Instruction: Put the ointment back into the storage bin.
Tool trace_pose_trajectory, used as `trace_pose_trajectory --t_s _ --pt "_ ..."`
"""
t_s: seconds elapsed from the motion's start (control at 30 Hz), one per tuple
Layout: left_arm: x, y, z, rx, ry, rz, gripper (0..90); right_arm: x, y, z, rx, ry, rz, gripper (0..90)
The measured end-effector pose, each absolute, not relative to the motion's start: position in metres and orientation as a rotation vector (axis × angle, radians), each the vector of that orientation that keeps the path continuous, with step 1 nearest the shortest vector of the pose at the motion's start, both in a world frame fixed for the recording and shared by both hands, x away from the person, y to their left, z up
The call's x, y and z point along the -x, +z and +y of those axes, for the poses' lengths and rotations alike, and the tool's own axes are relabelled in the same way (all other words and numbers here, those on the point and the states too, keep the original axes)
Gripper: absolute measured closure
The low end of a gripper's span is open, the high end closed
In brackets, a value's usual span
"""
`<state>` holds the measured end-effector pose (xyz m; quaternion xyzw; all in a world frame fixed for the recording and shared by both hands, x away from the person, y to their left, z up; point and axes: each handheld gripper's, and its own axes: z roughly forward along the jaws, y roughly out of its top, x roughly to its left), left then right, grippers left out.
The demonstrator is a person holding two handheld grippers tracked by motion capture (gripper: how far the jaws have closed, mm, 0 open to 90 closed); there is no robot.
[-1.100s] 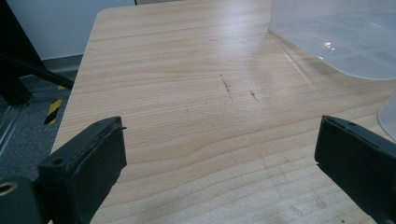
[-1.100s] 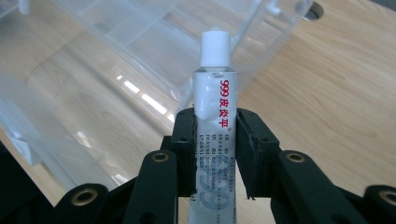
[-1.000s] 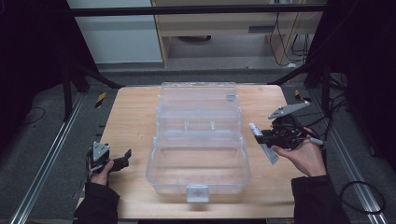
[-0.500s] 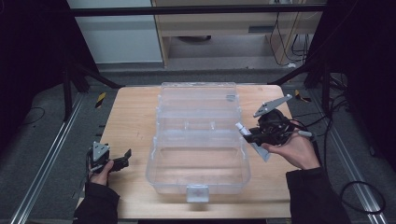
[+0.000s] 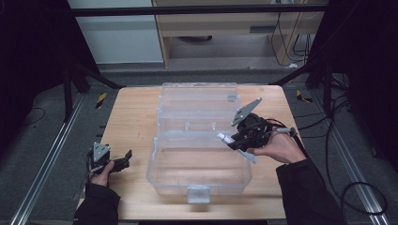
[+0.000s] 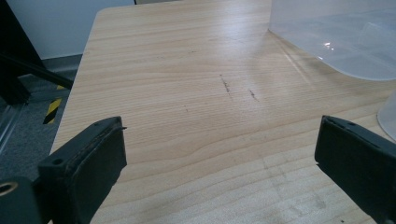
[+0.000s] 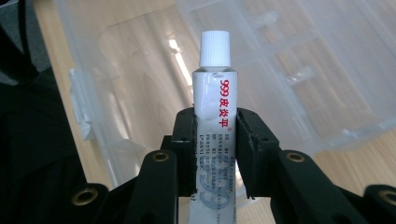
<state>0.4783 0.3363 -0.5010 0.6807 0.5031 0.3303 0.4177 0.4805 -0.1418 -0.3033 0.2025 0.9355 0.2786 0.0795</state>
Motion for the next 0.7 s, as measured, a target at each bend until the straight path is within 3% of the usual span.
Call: trace_pose_trajectory --t_s 0.7 --pt "-0.478 -0.501 0.336 -1.707 0.828 1.261 1.5 -0.481 -0.344 -0.103 -0.335 0.681 2.958 69.9"
